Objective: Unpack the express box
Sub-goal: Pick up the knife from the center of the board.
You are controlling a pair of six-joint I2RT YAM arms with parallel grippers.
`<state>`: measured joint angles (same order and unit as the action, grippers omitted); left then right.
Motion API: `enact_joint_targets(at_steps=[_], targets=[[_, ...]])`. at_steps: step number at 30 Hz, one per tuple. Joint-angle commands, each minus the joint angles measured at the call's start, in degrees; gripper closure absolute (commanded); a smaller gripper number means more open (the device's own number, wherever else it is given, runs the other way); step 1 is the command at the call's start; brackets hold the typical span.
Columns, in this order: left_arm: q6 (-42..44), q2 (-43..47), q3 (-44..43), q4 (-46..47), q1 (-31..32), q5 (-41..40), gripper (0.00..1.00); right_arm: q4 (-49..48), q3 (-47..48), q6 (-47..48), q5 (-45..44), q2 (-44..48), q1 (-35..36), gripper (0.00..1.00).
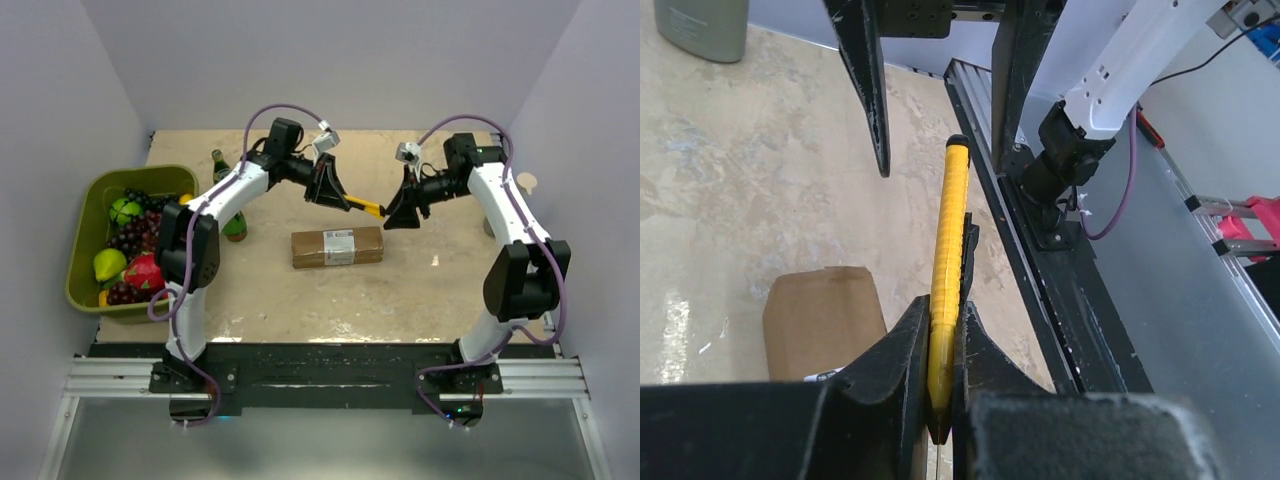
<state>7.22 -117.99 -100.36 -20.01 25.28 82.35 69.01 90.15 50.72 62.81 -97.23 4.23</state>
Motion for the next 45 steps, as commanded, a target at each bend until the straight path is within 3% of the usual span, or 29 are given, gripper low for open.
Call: enact_joint_targets(at_steps=[1, 9, 14, 17, 20, 25, 28, 41, 45], targets=[[1.0, 2.9, 0.7, 0.1, 0.2, 2.4, 1.0, 6.1, 4.3, 4.0, 8.2, 1.1, 0.3, 0.36], [0.1, 1.5, -0.2, 0.8, 1.8, 0.8, 1.0, 4.4, 7.3, 1.2, 6.2, 0.5, 3.1, 0.35], [-0.6, 1.0, -1.1, 1.4, 2.8, 0.8, 1.0, -17.2, 0.1, -15.0, -1.3, 4.7, 7.5, 0.37], [-0.6, 1.2, -1.2, 1.6, 2.9, 0.6, 1.0, -22.7, -1.6, -19.8, -3.1, 5.4, 9.3, 0.37], [-0.6, 1.4, -1.0, 1.5, 2.9, 0.4, 1.0, -23.9, -0.9, -21.9, -3.6, 4.4, 10.1, 0.37], [-0.6, 1.5, -0.8, 1.5, 2.9, 0.3, 1.0, -25.2, -1.2, -23.7, -6.4, 4.2, 10.6, 0.5], [-0.5, 1.6, -0.9, 1.5, 2.9, 0.3, 1.0, -24.4, -1.0, -23.5, -6.7, 4.0, 10.6, 0.53], [-0.1, 1.5, -1.1, 1.2, 2.9, -1.0, 1.0, -18.0, 1.3, -19.3, -7.7, 1.8, 11.2, 0.57], [-0.3, 1.1, -1.2, 1.2, 2.9, -1.0, 1.0, -17.5, 1.5, -18.5, -8.0, 1.6, 11.5, 0.67]])
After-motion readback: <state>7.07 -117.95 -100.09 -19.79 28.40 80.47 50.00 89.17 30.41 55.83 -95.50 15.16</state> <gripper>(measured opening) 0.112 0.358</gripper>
